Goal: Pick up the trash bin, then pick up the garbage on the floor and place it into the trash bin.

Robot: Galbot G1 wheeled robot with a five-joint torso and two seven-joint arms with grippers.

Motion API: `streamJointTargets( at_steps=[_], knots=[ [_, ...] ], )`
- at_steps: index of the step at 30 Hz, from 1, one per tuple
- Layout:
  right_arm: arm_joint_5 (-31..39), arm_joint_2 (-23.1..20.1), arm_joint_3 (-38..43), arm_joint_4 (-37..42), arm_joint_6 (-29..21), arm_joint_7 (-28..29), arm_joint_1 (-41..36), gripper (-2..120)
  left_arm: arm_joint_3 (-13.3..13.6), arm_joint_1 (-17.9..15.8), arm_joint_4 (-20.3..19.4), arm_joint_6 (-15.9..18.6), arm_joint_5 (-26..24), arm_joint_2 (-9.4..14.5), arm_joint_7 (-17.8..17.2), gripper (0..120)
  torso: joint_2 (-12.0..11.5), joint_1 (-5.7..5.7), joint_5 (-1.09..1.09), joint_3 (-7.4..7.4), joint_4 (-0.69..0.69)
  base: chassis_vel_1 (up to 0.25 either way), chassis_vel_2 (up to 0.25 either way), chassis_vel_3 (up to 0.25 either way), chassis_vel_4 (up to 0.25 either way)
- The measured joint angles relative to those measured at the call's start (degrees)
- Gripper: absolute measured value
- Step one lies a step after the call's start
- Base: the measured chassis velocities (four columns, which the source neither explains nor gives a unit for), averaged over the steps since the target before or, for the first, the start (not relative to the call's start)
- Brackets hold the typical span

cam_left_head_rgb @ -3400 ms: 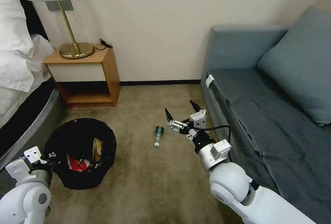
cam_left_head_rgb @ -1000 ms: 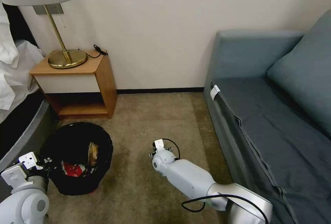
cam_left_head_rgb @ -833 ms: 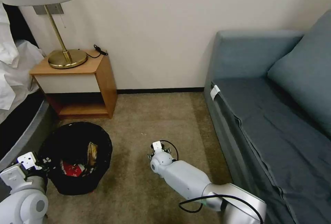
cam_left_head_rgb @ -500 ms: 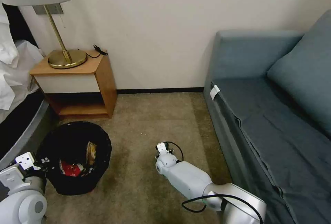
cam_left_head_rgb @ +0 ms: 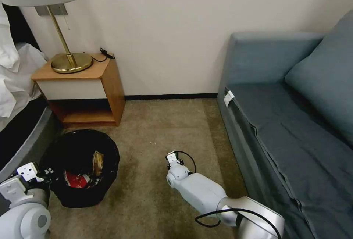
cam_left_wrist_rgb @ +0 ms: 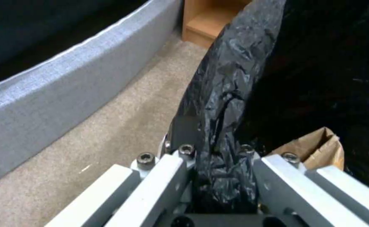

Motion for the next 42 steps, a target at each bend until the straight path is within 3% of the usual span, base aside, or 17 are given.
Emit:
streamJointTargets(
  at_steps=[5,8,9,13,14,17,22,28,32,42],
  knots=[
    [1.2,-5.7,-0.8,9.2,-1.1,1.3,0.8,20,0.0,-0.3,0.0,0.0,0.0,0.1,0.0,3,0.0,0.0,-0.02,0.0,-0.04,0.0,0.0,0.0,0.0],
    [4.8,-12.3,-0.8,22.8,-2.7,3.1,2.6,20,0.3,-0.8,0.1,0.2,-0.1,0.3,0.0,3,0.0,0.0,-0.01,0.0,-0.04,0.0,0.0,0.0,0.0],
    [4.8,-12.3,-0.8,22.8,-2.7,3.1,2.6,20,0.3,-0.8,0.1,0.2,-0.1,0.3,0.0,3,0.0,0.0,-0.01,0.0,-0.04,0.0,0.0,0.0,0.0],
    [10.2,-17.6,1.5,42.5,-3.4,4.2,3.2,20,1.1,-1.2,0.6,0.3,-0.1,0.3,0.0,3,0.0,0.0,-0.01,0.0,-0.03,0.0,0.0,0.0,0.0],
    [10.2,-17.6,1.5,42.5,-3.4,4.2,3.2,20,1.1,-1.2,0.6,0.3,-0.1,0.3,0.0,3,0.0,0.0,-0.01,0.0,-0.03,0.0,0.0,0.0,0.0],
    [16.7,-19.0,2.7,56.2,-3.1,4.6,3.7,20,1.7,-1.3,0.7,0.4,0.0,0.3,-0.1,3,0.0,0.0,-0.01,0.0,-0.04,0.0,0.0,0.0,0.0],
    [25.2,-17.6,0.4,68.0,-3.5,6.6,4.9,19,2.1,-1.4,0.5,0.5,0.0,0.3,-0.1,3,0.0,0.0,-0.02,-0.01,-0.02,0.0,0.0,0.0,0.0],
    [27.1,-14.5,-7.7,69.3,-3.0,8.6,6.6,19,2.4,-1.3,0.0,0.6,-0.1,0.3,-0.1,3,0.0,0.0,-0.03,-0.01,-0.02,0.0,0.0,0.0,0.0],
    [24.1,-11.9,-13.6,63.4,-1.4,8.6,7.7,19,2.8,-1.1,-1.1,0.7,-0.4,0.1,-0.1,3,0.0,0.0,-0.03,0.0,-0.03,0.0,0.0,0.0,0.0],
    [19.9,-7.6,-19.2,53.5,-0.5,8.0,8.4,19,4.2,-0.5,-2.5,1.0,-0.5,-1.0,-0.2,3,0.0,0.0,-0.03,0.0,-0.03,0.0,0.0,0.0,0.0]
  ],
)
